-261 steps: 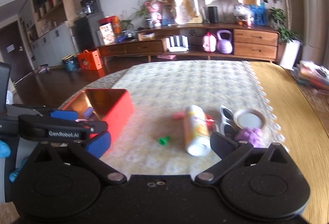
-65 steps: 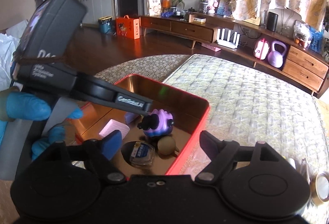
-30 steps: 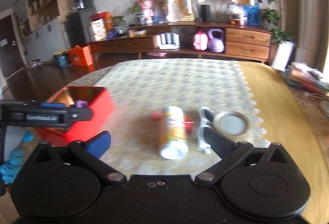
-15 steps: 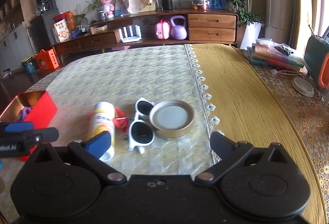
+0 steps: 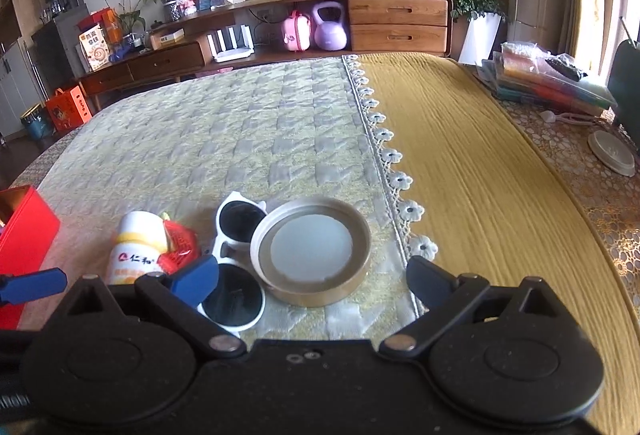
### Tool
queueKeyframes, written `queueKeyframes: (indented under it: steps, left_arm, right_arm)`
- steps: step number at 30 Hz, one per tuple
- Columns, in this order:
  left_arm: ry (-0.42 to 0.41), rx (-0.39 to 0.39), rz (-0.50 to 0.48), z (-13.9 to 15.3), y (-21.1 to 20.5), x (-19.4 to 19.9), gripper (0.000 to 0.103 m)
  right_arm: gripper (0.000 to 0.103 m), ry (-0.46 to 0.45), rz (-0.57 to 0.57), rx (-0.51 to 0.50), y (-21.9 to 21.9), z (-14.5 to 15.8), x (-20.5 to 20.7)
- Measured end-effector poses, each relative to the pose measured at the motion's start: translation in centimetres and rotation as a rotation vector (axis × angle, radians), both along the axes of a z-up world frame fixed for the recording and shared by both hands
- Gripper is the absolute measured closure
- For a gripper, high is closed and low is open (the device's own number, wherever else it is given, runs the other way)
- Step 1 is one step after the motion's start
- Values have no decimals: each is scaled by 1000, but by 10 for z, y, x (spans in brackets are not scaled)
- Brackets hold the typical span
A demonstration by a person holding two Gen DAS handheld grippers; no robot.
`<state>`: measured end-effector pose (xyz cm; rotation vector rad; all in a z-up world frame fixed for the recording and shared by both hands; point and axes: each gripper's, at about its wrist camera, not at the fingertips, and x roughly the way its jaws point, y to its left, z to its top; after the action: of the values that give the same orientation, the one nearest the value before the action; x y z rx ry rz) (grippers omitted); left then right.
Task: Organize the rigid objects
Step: 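Grasp the white-yellow bottle with the left tool while the right tool grasps the round metal lid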
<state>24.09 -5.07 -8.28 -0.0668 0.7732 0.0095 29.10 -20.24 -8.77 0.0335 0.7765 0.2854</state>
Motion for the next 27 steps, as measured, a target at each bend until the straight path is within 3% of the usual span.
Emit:
queueKeyframes:
  steps: [12,17,19,21,27]
  left_arm:
    - [33,-17,25,-14,5,25,20]
    - [36,-38,17,-19,10,29,20]
    - [34,-47,6,-20,12,28,27]
    - [37,-50,-10,-20,13,28,42]
    - [24,-26,-34,-18,12,21,52]
  right_arm:
    - [12,31,-38,-21,12,-12,23]
    - [20,59,-58,13,9,-15,32]
    - [21,53,-56,7,10,-15,32]
    - [22,47,-47,-10,12,-15,32]
    - [26,28,-40,-34,16,-15,27]
